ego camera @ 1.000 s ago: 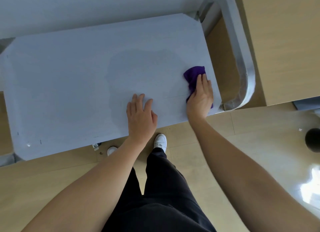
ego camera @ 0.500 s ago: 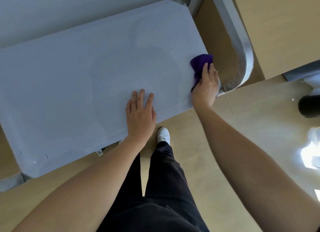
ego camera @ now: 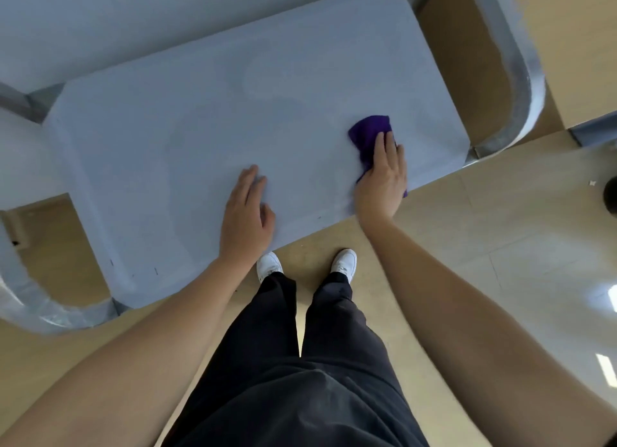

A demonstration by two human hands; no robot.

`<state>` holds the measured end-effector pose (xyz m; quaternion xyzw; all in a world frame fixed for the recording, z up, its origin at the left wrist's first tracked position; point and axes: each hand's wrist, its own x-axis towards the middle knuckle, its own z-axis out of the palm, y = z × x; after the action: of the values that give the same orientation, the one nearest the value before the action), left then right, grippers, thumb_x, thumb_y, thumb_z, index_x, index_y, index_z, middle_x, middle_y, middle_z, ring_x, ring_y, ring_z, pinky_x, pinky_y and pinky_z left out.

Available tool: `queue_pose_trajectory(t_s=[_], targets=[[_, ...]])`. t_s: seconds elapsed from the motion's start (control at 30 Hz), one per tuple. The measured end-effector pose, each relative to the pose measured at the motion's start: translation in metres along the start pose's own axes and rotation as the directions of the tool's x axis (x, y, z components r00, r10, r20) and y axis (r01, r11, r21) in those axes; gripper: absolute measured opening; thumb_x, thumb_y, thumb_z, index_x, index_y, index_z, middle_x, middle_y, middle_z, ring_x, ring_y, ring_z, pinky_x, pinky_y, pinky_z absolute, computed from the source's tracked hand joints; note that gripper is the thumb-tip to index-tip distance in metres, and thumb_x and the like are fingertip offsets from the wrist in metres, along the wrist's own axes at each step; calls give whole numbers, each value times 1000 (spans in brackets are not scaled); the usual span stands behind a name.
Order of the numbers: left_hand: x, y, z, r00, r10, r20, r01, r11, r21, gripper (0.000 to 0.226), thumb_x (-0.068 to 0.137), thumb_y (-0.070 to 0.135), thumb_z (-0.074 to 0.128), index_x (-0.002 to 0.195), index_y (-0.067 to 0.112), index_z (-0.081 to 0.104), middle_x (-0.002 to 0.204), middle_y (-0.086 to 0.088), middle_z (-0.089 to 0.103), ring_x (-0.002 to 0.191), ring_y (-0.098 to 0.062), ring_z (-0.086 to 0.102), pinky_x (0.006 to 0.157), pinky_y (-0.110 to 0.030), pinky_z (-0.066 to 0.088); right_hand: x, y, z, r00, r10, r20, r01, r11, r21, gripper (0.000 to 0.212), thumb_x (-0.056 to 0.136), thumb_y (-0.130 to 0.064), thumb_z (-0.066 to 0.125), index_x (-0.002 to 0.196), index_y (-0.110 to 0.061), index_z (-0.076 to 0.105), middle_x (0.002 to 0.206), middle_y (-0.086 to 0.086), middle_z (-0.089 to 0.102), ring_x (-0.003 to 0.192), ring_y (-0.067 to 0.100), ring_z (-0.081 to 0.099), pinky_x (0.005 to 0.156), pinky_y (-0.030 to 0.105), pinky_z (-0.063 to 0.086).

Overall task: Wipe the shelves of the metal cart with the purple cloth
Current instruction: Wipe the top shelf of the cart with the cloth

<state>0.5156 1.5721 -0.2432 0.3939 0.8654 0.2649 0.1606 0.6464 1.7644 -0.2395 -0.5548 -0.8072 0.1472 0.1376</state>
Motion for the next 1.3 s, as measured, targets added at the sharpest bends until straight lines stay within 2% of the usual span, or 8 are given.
queue_pose_trajectory(t_s=[0.3,0.47,0.57,0.77,0.93,1.03,1.13,1.3], targets=[[-2,-12,-16,997,-60,-43,60,998,-8,44,89,9,52,133,2,48,152,-8,35,140,-21,34,111,-30,34,-68,-65,28,756,-599,265,594,797,106,74,75,-3,62,145,-11,39,150,8,39,140,32,35,111,41,35],[-2,-12,-15,999,-42,-16,43,998,36,41,89,9,52,129,2,51,151,-11,37,140,-25,36,109,-37,38,-19,-34,14,982,-164,94,164,986,10,71,78,8,44,146,-11,37,152,7,37,141,33,31,113,44,32],[-1,-5,-12,998,-58,-20,59,997,56,42,84,4,54,126,0,53,148,-15,40,139,-29,38,107,-42,40,-38,-81,23,995,27,99,-26,1000,-10,71,81,4,37,150,-12,27,157,4,26,146,29,19,116,40,24],[2,-5,-15,996,-84,-18,85,990,116,47,81,3,54,127,1,53,144,-17,42,133,-31,43,104,-43,43,-22,-87,32,637,-716,286,705,691,157,55,85,-7,39,139,-12,49,144,6,49,134,29,44,106,43,42],[14,6,-5,999,-27,-20,30,987,159,47,82,10,37,124,2,54,145,-16,43,137,-32,38,108,-43,39,50,-25,14,954,-260,147,258,966,37,69,79,5,45,145,-15,39,151,6,38,141,28,34,112,42,35],[29,20,6,1000,30,7,-31,986,165,48,82,9,36,126,2,55,145,-15,43,138,-32,37,110,-43,37,60,-36,15,994,102,40,-102,995,-8,62,90,-2,41,149,-14,28,157,3,27,144,27,25,117,36,24],[48,39,17,999,46,27,-50,985,164,50,82,8,41,129,1,54,146,-16,43,137,-33,39,110,-43,37,44,-71,34,976,-200,89,196,979,49,55,86,-6,44,141,-9,44,147,9,45,135,31,41,111,39,35],[78,65,32,997,46,56,-57,977,205,50,84,9,48,133,0,50,146,-18,43,138,-32,38,111,-42,36,92,-37,26,697,-692,191,682,721,122,51,82,-11,45,132,-12,56,135,6,57,117,34,56,88,44,51]])
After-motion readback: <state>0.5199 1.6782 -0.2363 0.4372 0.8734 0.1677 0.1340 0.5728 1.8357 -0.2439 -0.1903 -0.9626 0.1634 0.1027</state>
